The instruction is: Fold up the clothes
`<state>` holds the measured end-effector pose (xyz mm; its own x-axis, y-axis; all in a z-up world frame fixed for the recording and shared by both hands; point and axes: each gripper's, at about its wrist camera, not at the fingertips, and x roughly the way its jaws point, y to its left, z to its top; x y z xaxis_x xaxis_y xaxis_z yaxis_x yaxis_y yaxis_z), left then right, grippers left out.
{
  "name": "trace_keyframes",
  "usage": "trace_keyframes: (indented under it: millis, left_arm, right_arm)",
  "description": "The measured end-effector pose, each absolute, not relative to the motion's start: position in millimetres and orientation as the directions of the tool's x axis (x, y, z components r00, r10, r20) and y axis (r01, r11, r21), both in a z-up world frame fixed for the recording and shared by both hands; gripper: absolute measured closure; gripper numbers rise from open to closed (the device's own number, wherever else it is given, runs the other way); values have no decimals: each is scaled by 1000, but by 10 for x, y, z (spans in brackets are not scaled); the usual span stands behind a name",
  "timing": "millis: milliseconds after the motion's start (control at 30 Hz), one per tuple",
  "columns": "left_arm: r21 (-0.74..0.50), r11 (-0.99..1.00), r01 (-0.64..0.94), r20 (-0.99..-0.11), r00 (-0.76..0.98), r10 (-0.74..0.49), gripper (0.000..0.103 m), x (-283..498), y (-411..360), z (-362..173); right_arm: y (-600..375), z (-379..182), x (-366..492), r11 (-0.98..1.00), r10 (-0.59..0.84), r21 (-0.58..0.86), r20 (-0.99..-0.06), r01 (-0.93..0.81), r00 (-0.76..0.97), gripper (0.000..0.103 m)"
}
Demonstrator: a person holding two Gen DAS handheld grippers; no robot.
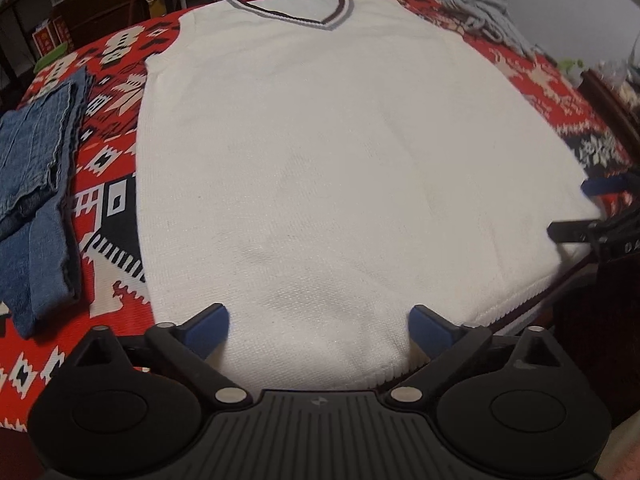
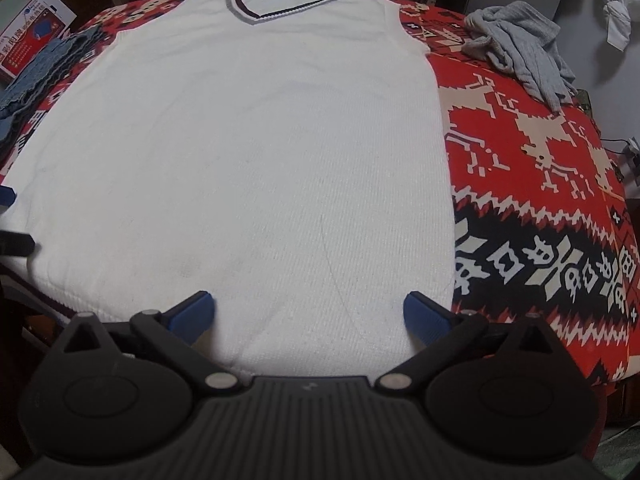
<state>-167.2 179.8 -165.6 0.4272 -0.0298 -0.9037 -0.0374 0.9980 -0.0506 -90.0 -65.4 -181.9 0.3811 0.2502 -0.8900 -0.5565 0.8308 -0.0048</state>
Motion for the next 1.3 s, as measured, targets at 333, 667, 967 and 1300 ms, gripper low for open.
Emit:
trace_keyframes:
  millis: [333, 667, 967, 1300]
  left_arm:
    - [3, 996, -84, -929, 369, 34, 0, -1530, 1694, -1687]
    - [32, 995, -92, -918, 390, 66, 0, -1520, 1620, -1693]
    - [38, 998, -51, -920, 388, 54, 0, -1488, 1622, -1691]
    - [-36, 994, -104, -935, 354, 3, 34, -1593, 1911, -1478]
  right_arm:
    - [-618, -1825, -861, 845, 233, -18, -888, -534, 397, 1]
    - [-637, -1846, -905, 835, 279, -14, -851, -550, 445, 1]
    - [-610, -1847, -851, 829, 270, -14, -866, -560, 421, 1]
    - [-601, -1621, -812, 817, 295, 20, -873, -576, 389, 12]
